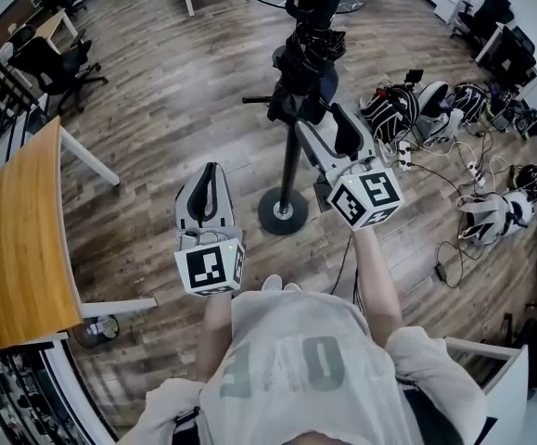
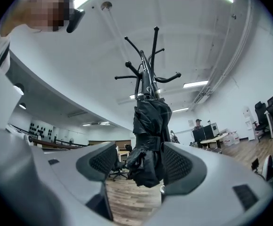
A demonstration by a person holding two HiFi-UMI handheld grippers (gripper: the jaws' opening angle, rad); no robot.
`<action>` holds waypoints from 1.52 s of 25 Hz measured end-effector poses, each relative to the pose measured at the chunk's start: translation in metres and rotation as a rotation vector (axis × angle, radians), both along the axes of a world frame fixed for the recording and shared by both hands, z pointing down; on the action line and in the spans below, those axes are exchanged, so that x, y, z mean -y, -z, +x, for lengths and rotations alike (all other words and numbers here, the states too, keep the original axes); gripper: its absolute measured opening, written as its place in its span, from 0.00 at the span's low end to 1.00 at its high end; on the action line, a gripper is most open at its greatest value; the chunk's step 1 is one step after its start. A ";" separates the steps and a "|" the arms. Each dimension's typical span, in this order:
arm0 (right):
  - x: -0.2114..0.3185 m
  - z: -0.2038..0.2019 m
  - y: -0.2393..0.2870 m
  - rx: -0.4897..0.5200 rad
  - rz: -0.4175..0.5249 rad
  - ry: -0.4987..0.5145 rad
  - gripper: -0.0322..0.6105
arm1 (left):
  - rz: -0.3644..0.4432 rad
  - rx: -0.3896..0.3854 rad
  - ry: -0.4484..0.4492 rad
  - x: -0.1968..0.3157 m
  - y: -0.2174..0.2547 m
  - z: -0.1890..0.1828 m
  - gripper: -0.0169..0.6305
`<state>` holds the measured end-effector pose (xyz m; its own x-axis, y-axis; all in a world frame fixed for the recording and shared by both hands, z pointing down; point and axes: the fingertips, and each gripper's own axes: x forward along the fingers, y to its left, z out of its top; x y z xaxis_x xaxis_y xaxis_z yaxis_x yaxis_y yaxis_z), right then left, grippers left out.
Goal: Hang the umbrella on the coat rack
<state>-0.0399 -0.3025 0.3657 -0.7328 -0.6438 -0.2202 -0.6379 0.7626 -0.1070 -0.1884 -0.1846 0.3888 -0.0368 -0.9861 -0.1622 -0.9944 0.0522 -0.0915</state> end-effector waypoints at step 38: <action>-0.095 0.086 -0.033 -0.215 -0.075 -0.318 0.10 | 0.110 0.075 -0.177 0.002 0.043 0.071 0.08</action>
<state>0.0460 -0.2071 0.3986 -0.5180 -0.8550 -0.0270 -0.8554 0.5180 0.0073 -0.1176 -0.1868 0.3462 0.1510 -0.9525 -0.2645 -0.9797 -0.1085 -0.1688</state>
